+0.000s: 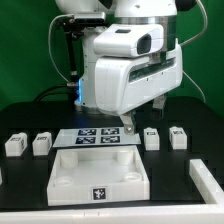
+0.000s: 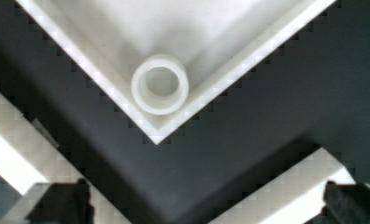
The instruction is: Assemble one leg
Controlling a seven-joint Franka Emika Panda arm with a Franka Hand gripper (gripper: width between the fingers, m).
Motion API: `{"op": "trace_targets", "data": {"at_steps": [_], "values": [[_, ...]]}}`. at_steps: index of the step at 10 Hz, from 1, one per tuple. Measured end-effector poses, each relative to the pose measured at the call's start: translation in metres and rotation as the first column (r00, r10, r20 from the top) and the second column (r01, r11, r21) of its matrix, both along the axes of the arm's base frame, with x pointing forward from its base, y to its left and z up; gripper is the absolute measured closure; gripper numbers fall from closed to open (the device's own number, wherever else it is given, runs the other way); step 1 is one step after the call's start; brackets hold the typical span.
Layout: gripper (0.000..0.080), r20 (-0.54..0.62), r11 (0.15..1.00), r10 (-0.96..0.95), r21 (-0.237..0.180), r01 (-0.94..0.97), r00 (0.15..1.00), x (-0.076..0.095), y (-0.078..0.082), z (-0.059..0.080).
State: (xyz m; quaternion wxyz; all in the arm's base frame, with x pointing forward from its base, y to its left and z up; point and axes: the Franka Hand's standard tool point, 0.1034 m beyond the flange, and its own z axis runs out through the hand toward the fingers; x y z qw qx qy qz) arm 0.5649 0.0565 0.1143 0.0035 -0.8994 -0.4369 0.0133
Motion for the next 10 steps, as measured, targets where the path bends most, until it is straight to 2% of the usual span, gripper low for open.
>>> {"op": "trace_targets", "data": {"at_steps": [10], "values": [[0.0150, -0.001, 1.000, 0.000, 0.000, 0.000, 1.000, -0.0002, 0.0000, -0.0006]]}}
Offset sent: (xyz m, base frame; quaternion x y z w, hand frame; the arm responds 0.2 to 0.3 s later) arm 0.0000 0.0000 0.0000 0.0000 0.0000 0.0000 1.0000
